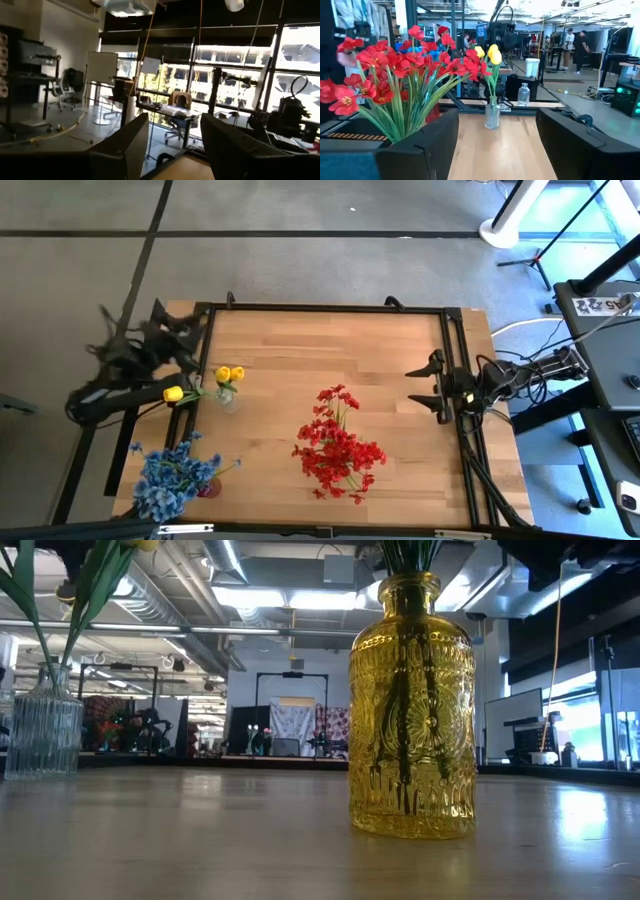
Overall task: Sort flowers into vase by color
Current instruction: Return to Home Position
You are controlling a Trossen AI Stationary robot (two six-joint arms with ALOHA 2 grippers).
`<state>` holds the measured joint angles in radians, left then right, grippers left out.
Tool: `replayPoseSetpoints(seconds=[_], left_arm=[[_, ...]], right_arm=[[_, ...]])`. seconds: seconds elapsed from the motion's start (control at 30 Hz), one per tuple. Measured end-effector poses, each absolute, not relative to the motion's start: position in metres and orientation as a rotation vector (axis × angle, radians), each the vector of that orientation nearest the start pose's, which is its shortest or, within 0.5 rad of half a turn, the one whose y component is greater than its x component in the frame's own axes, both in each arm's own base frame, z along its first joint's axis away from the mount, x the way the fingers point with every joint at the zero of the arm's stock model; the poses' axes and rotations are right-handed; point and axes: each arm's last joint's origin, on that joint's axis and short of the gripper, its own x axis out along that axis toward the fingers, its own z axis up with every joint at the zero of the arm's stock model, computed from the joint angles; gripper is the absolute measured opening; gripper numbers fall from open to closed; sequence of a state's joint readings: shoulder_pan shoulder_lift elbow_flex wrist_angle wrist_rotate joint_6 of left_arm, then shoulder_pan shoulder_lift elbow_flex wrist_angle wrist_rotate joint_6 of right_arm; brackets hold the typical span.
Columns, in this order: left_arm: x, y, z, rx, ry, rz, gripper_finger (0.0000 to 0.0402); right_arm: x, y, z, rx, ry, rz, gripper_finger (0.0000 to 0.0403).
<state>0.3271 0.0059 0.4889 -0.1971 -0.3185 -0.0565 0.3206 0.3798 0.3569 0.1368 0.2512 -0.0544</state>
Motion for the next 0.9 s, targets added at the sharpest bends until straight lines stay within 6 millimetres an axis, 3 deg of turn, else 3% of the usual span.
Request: replayPoseSetpoints(seconds=[0.13,0.33,0.4,0.67,0.8,0.9], left_arm=[[0.057,0.029,0.263,-0.072,-0.294,0.648,0.0176],[0.062,0.040,0.237,-0.117,-0.331,0.943,0.0176],[0.064,0.041,0.232,-0.132,-0.337,0.956,0.0176],[0.079,0.047,0.186,-0.237,-0.308,0.930,0.0176],[0.083,0.044,0.183,-0.219,-0.276,0.765,0.0176],[0.087,0.039,0.183,-0.166,-0.247,0.579,0.0176]], right_arm=[[0.112,0.030,0.266,-0.021,-0.107,0.075,0.0264],[0.111,0.030,0.267,0.067,-0.108,0.107,0.0264],[0.111,0.030,0.266,0.080,-0.103,0.108,0.0264],[0.113,0.029,0.259,0.091,-0.155,0.055,0.0264],[0.113,0.028,0.235,0.105,-0.291,0.017,0.0264],[0.110,0.027,0.205,0.136,-0.363,0.018,0.0264]])
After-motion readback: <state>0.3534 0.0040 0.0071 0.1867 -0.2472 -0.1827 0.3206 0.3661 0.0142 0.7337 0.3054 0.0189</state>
